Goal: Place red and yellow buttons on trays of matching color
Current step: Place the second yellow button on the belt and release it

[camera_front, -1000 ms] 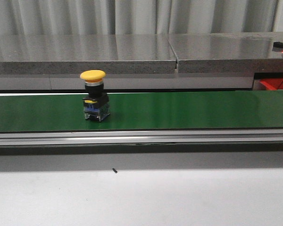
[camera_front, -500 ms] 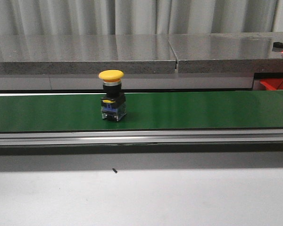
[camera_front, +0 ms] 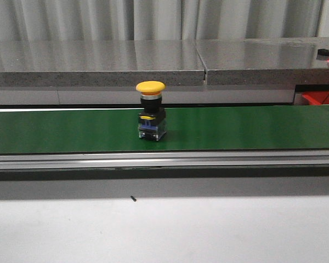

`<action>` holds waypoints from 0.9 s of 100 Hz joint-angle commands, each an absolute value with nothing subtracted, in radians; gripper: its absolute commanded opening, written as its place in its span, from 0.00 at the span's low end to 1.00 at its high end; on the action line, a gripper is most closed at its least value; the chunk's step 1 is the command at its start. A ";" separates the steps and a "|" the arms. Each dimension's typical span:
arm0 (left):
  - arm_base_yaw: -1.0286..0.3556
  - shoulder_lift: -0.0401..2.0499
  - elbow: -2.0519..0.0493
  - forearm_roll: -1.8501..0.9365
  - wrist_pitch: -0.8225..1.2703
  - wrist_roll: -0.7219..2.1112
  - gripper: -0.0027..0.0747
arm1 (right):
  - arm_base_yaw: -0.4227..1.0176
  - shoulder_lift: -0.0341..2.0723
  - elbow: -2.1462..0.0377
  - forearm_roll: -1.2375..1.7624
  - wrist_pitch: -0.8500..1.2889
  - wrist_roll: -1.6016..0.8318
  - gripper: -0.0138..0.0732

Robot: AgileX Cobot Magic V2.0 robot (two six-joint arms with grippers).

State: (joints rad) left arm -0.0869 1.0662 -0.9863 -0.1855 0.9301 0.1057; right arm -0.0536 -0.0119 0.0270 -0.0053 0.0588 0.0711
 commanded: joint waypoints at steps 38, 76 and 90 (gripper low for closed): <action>-0.161 0.752 -0.776 -0.221 0.844 0.105 0.01 | -0.056 -0.030 0.011 -0.017 -0.018 0.068 0.05; -0.161 0.427 -0.624 -0.221 0.854 0.071 0.01 | -0.056 -0.030 0.011 -0.017 -0.077 0.068 0.05; -0.161 0.317 -0.593 -0.221 0.856 0.071 0.01 | -0.056 -0.030 0.011 -0.017 -0.102 0.068 0.05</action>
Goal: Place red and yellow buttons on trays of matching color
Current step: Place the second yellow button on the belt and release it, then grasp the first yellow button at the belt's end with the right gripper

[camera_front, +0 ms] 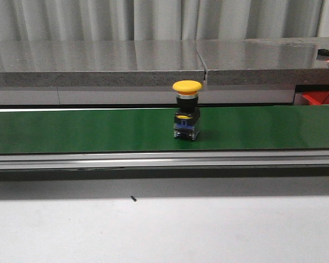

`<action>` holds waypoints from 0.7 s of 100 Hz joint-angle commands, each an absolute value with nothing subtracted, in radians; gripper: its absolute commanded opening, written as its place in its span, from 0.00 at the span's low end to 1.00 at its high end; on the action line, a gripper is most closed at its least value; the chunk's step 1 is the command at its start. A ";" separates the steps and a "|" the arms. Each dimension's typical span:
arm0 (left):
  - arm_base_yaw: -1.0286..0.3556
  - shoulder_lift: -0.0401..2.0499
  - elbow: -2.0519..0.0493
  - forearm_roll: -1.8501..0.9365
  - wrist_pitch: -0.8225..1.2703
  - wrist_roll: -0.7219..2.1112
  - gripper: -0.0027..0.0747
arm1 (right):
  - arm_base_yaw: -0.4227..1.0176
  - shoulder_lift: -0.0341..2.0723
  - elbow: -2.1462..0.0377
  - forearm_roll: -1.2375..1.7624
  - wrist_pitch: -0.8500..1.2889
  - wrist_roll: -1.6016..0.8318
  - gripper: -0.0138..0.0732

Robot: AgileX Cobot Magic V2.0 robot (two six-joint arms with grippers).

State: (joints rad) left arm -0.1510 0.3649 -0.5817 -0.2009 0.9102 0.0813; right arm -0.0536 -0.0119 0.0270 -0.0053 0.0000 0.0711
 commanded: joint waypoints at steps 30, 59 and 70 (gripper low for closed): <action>-0.161 0.244 -0.589 -0.221 0.857 0.071 0.01 | -0.056 -0.007 -0.110 -0.017 0.040 0.068 0.06; -0.161 0.244 -0.589 -0.221 0.857 0.071 0.01 | -0.056 0.244 -0.353 -0.007 0.273 0.068 0.06; -0.161 0.244 -0.589 -0.221 0.857 0.071 0.01 | -0.056 0.356 -0.453 0.006 0.311 0.068 0.06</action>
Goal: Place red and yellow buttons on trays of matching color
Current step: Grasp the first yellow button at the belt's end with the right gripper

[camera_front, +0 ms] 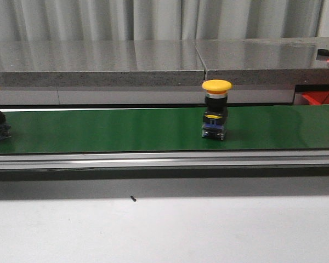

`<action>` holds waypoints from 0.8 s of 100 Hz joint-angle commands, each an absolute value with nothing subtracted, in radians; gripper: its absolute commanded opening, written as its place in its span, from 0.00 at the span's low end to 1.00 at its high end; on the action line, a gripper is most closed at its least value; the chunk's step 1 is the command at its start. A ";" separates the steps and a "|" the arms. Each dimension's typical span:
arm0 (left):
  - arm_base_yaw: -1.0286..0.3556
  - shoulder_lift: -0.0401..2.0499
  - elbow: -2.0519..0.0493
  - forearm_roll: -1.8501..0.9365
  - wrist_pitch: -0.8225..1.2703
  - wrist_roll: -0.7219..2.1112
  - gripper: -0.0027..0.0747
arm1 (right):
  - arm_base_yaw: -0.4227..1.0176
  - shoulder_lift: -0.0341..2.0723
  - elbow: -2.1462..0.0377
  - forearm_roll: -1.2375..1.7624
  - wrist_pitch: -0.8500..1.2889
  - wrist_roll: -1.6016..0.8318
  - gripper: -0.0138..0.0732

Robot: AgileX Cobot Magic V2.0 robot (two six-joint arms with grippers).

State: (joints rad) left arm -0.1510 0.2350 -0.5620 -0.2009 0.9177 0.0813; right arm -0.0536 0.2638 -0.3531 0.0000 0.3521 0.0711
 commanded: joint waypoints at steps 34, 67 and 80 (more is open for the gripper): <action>-0.161 0.244 -0.589 -0.221 0.857 0.071 0.01 | -0.039 0.717 -0.754 0.102 0.565 -0.029 0.18; -0.161 0.244 -0.589 -0.221 0.857 0.071 0.01 | 0.041 0.967 -0.979 0.178 0.764 -0.109 0.80; -0.161 0.244 -0.589 -0.221 0.857 0.071 0.01 | 0.098 1.058 -1.038 0.195 0.810 -0.146 0.84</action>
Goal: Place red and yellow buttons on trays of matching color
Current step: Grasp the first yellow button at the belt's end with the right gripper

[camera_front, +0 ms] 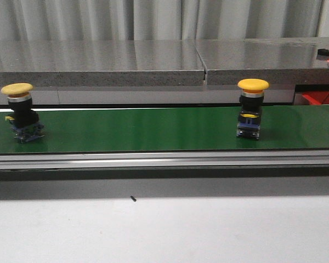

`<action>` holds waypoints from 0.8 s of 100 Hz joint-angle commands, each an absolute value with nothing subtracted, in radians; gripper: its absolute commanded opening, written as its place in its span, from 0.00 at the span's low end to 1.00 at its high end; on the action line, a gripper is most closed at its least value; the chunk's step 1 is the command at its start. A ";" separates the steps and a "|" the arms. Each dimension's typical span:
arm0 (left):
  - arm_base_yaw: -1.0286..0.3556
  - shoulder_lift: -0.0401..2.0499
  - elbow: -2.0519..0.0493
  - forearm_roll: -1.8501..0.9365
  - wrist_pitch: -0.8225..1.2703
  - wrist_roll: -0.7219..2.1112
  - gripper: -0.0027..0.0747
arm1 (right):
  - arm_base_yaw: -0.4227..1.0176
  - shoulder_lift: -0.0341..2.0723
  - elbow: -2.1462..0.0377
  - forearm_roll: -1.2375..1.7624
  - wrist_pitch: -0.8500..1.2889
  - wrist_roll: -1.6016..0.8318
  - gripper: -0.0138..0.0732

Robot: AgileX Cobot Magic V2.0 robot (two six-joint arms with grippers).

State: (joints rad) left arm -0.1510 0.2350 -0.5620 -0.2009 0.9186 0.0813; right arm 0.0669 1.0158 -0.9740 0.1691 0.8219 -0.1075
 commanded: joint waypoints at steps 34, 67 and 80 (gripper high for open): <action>-0.161 0.244 -0.589 -0.221 0.857 0.071 0.01 | 0.206 1.336 -1.209 0.208 0.959 -0.150 0.84; -0.161 0.244 -0.589 -0.221 0.857 0.071 0.01 | 0.207 1.530 -1.265 0.190 0.878 -0.150 0.83; -0.161 0.244 -0.589 -0.221 0.857 0.071 0.01 | 0.207 1.577 -1.265 0.159 0.837 -0.150 0.72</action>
